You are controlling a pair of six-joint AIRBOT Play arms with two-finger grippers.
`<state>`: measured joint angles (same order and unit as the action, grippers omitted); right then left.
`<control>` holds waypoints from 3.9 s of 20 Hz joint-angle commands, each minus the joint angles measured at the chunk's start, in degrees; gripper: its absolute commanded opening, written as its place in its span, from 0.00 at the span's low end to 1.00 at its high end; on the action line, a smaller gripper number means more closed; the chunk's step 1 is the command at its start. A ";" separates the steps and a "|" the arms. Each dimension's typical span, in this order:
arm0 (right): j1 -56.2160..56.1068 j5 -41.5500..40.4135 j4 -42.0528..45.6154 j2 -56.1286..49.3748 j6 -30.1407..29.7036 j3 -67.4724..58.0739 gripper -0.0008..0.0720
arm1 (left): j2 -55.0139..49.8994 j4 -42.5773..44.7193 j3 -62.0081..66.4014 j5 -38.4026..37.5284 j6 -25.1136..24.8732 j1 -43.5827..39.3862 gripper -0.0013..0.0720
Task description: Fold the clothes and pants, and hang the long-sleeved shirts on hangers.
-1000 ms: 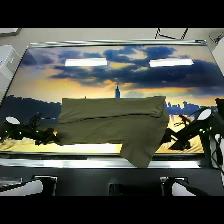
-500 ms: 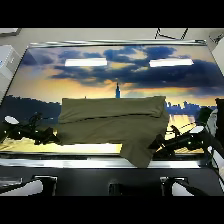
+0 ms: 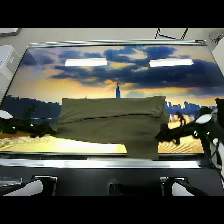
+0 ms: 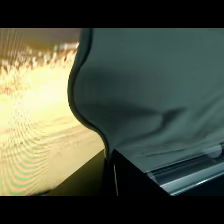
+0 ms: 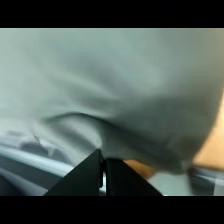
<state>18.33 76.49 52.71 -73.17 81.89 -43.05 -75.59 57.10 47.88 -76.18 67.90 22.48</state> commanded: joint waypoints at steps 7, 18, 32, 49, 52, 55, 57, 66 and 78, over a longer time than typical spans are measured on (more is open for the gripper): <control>-8.41 -6.88 0.92 -20.46 6.64 -40.24 0.06 | -12.41 -1.66 22.71 6.80 7.54 -6.40 0.05; -7.04 -5.49 -4.31 -35.19 10.03 -48.57 0.44 | -34.23 -2.10 44.92 5.42 16.57 -10.27 0.76; 5.09 7.26 0.00 -36.70 1.95 -46.80 0.99 | -24.39 -1.66 51.41 -13.81 18.69 -6.25 0.97; -7.39 7.69 -7.04 -35.93 1.01 -46.84 0.06 | -20.59 -4.81 50.27 -1.49 18.51 -27.67 0.97; -9.33 7.80 -7.08 -28.20 1.84 -46.82 0.06 | -20.92 -4.83 44.92 13.20 20.98 -35.76 0.35; -12.44 9.33 -7.04 -20.15 4.52 -46.82 0.06 | -23.89 -5.20 39.26 21.73 25.99 -43.85 0.05; -14.56 10.82 -7.02 -15.15 5.79 -46.82 0.06 | -27.87 -7.85 38.05 22.27 29.18 -47.78 0.05; -17.88 12.11 -3.76 -2.82 12.61 -46.82 0.06 | -37.97 -41.64 38.10 41.51 25.94 -64.15 0.05; -35.41 -8.33 -22.47 -22.53 10.21 -46.88 0.07 | -12.00 -1.55 38.07 24.55 26.23 -28.83 0.04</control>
<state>-11.66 75.66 38.17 -89.03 92.88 -89.82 -96.20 43.79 85.97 -45.71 93.27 -16.25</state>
